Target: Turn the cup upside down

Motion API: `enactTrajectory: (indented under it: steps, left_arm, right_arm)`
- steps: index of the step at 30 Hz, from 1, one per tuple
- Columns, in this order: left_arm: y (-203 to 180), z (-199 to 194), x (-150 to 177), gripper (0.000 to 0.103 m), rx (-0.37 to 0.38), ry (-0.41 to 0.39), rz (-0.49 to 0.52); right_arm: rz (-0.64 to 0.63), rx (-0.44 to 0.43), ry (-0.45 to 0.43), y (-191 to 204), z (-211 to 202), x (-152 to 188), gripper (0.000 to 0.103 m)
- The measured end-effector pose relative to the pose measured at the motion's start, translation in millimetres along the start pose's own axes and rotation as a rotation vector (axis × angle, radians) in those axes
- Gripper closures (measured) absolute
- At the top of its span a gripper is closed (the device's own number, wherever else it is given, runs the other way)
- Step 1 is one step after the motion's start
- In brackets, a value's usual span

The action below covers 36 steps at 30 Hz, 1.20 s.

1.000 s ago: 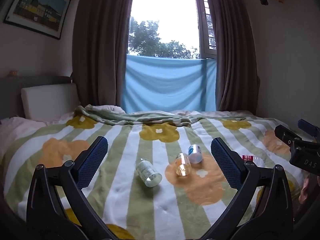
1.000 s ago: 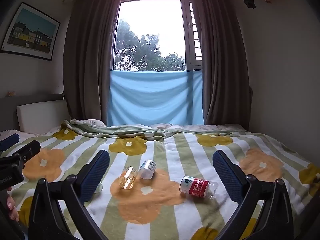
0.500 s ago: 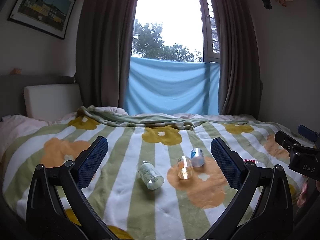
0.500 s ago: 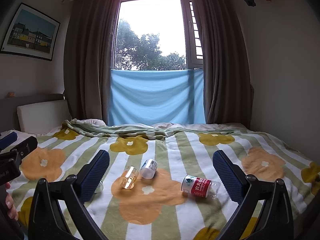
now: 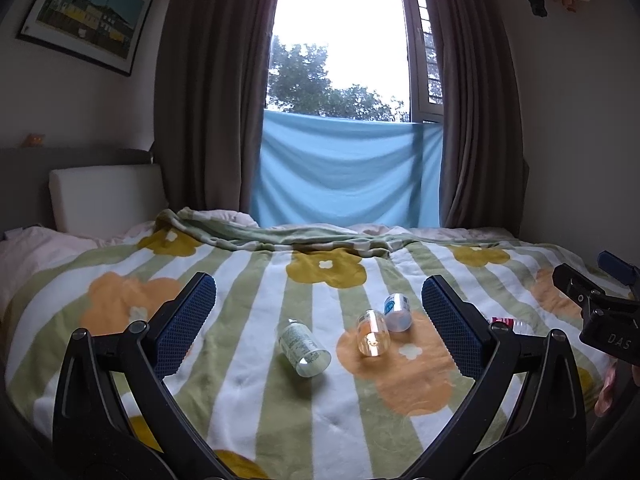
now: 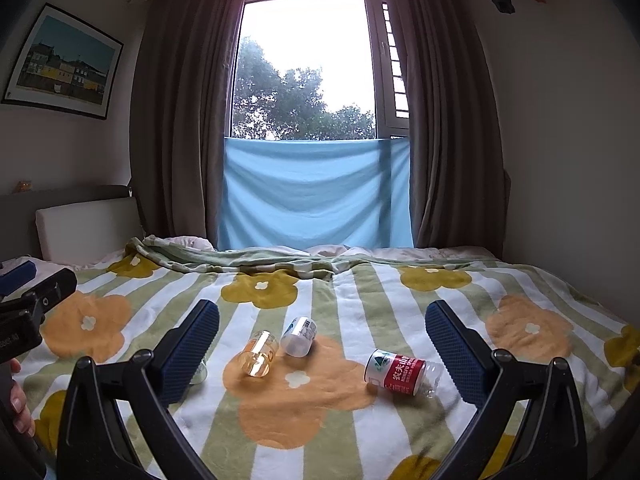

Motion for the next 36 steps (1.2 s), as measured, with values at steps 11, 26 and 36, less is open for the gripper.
enactTrajectory:
  steps: [11, 26, 36]
  left_arm:
    - [0.5, 0.7, -0.7, 0.000, 0.009, 0.004, 0.007]
    - [-4.5, -0.3, 1.7, 0.000, 0.031, 0.001, 0.024]
    - [-1.1, 6.5, 4.9, 0.000, 0.044, 0.013, 0.006]
  right_arm:
    - [0.005, -0.001, -0.011, 0.0, -1.0, 0.0, 0.000]
    - [0.006, 0.029, -0.007, -7.0, -2.6, -0.4, 0.000]
    - [0.010, 0.030, -0.017, -6.9, -3.8, -2.3, 0.000]
Point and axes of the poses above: each gripper's, at about its wrist camera, not at the fingertips, and z roughly the way its jaws point, y to its left, x to its underside, the point moved 2 cm from there along z, roughly the way its jaws point, and after that the axes turned 10 degrees about x, right-handed, at the moved point
